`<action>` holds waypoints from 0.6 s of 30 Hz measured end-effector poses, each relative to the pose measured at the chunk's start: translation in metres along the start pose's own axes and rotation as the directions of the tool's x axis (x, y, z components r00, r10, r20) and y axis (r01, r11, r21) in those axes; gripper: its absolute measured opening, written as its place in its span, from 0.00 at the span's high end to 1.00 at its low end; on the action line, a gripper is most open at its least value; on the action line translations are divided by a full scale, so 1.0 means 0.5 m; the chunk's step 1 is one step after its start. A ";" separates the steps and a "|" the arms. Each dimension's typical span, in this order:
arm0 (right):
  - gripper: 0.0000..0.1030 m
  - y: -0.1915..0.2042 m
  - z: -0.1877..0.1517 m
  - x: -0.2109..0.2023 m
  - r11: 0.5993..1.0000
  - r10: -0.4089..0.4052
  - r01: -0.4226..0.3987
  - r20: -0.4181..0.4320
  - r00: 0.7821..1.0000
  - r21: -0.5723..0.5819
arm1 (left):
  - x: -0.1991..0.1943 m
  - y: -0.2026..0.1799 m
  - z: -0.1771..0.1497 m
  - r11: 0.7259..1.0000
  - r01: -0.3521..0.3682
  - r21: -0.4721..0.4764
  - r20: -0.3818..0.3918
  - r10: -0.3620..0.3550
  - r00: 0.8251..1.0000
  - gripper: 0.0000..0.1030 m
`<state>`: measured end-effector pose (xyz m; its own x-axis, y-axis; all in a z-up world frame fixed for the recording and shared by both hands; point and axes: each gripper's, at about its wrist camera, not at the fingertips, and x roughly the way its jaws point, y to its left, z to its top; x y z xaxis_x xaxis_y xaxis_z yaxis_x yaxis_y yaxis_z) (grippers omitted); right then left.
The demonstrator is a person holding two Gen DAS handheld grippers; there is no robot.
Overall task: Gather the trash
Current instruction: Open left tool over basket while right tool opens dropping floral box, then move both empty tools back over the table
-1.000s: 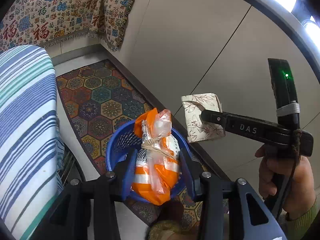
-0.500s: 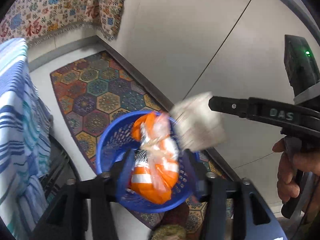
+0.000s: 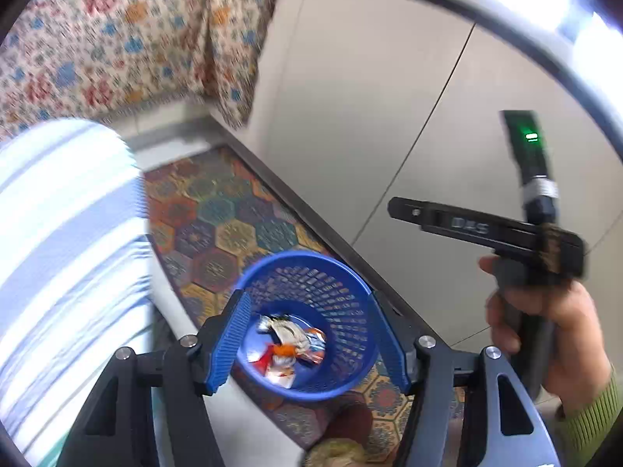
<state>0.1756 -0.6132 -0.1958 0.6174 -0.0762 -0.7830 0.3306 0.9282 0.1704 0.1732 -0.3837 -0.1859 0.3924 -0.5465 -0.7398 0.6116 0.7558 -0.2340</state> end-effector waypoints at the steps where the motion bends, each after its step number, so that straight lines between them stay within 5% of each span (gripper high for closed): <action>1: 0.10 0.012 0.002 -0.008 1.000 0.008 -0.007 0.013 1.000 -0.015 | -0.028 0.008 -0.006 1.000 -0.013 0.002 0.015 0.013 1.000 0.38; 6: 0.09 0.117 -0.004 -0.044 0.992 0.065 -0.056 0.073 0.995 -0.116 | -0.157 0.095 -0.046 0.992 -0.112 -0.050 0.049 0.114 0.992 0.31; 10: 0.09 0.244 -0.024 -0.064 0.965 0.146 -0.122 0.090 0.985 -0.234 | -0.223 0.205 -0.087 0.964 -0.246 -0.100 0.032 0.250 0.968 0.30; 18: 0.09 0.541 -0.136 -0.063 0.801 0.354 -0.325 -0.041 0.934 -0.503 | -0.324 0.433 -0.153 0.869 -0.427 -0.249 -0.039 0.431 0.901 0.30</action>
<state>0.1970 -0.3347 -0.1655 0.6645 0.2722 -0.6960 -0.2950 0.9512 0.0904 0.1896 -0.1041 -0.1648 0.5909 -0.1525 -0.7922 0.1931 0.9802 -0.0446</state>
